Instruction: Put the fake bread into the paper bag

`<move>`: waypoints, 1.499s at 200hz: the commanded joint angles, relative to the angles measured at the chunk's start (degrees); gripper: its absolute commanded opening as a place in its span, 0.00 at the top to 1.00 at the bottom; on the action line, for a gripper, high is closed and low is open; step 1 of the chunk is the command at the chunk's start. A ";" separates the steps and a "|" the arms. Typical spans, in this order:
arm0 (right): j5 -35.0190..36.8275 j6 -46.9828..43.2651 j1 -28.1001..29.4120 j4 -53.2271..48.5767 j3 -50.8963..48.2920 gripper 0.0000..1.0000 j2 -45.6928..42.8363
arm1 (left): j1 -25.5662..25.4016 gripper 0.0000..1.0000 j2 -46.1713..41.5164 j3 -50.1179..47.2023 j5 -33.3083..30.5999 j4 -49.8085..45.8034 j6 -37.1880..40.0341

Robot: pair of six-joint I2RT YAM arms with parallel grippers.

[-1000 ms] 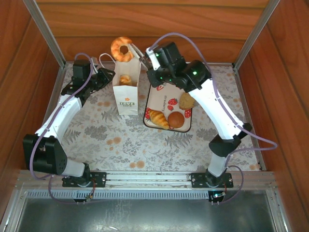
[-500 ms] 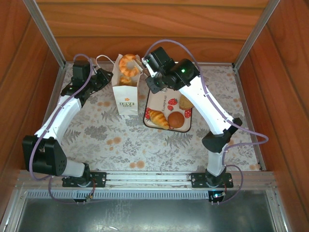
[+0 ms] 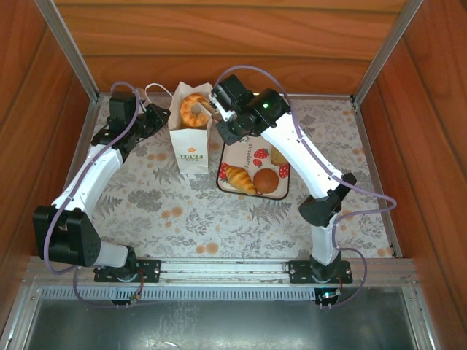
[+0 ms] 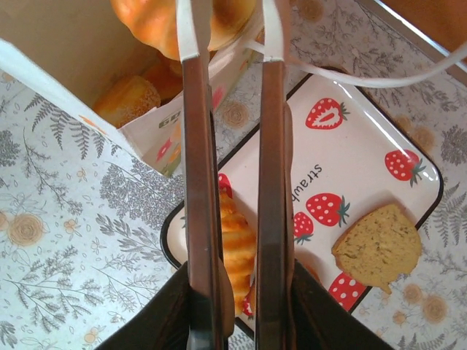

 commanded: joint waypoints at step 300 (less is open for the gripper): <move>-6.84 10.45 -4.60 8.05 -50.55 0.63 -37.54 | 1.69 0.01 -25.93 -19.18 -17.77 2.45 2.27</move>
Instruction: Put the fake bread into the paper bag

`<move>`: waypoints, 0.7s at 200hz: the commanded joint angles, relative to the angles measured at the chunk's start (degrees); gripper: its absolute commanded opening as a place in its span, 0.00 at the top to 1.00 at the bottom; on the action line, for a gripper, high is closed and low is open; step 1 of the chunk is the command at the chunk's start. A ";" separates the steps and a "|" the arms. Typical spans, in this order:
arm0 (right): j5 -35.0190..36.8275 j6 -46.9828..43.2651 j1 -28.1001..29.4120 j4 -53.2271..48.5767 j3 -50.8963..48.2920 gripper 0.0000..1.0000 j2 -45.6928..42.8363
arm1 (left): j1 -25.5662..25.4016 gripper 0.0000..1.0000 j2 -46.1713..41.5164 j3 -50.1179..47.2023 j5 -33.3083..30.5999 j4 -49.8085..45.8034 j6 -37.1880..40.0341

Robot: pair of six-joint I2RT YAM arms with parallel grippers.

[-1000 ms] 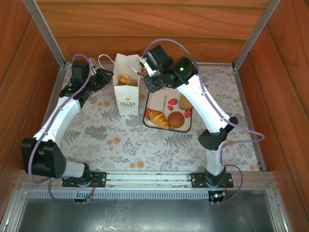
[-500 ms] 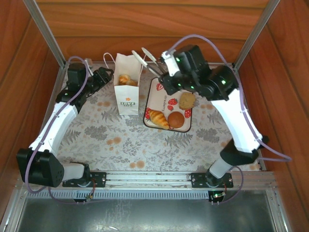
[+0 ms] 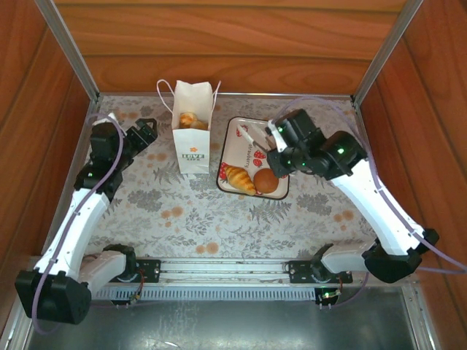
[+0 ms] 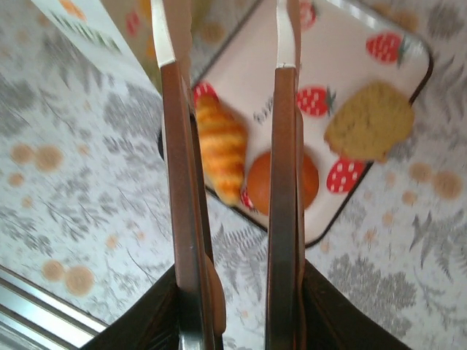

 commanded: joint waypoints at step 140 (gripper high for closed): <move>-7.35 -3.90 -2.70 7.87 -14.99 0.55 10.18 | 0.72 0.00 -3.51 -4.98 -4.21 1.50 -0.72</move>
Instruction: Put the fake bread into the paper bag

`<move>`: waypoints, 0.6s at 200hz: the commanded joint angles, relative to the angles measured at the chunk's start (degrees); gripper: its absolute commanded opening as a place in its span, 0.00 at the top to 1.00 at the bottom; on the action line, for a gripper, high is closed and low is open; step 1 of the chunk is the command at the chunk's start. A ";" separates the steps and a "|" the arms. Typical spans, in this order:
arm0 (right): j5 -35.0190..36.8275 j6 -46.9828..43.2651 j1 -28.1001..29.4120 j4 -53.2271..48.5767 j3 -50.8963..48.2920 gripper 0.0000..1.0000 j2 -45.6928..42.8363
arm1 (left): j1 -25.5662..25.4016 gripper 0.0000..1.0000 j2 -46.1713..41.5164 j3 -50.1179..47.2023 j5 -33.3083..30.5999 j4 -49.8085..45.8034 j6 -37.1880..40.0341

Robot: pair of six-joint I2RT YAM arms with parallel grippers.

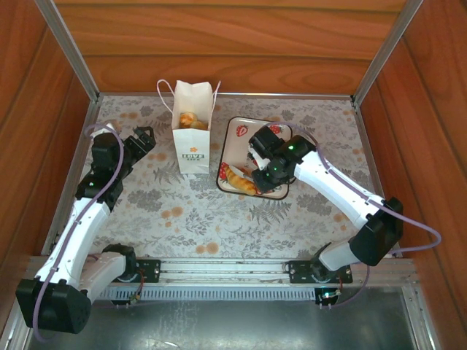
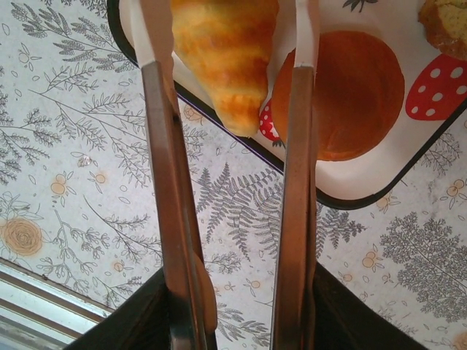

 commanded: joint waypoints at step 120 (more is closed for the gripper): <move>-2.76 -4.82 -0.69 -2.27 -0.47 0.49 5.36 | 0.73 0.00 -1.15 -0.39 -2.03 -0.18 -0.67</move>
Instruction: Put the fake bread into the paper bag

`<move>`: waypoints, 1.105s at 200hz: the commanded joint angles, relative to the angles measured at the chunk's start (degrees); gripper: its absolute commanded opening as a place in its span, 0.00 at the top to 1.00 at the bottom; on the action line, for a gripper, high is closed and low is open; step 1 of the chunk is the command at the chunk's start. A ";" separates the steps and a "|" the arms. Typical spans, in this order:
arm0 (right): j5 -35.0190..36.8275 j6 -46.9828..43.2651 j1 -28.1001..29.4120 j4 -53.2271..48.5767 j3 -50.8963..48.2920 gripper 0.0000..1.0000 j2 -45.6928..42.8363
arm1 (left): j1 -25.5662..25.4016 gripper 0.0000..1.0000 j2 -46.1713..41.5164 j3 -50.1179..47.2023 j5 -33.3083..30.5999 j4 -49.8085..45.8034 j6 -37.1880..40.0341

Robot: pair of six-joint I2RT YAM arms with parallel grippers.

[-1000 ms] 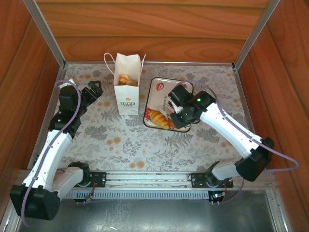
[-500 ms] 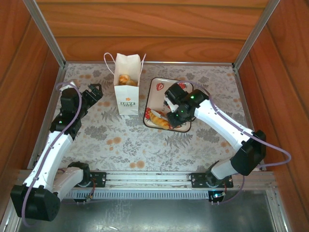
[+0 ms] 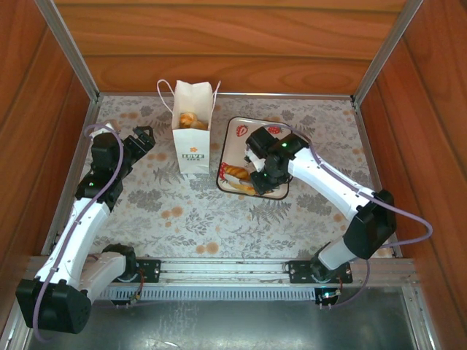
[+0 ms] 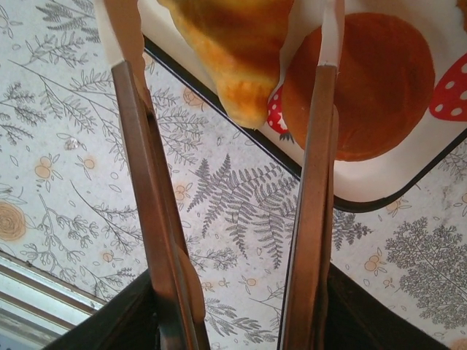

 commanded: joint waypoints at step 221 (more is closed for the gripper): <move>2.23 2.48 -2.37 -2.61 3.45 0.70 0.84 | 1.41 0.00 -0.34 3.44 -0.75 -3.69 3.49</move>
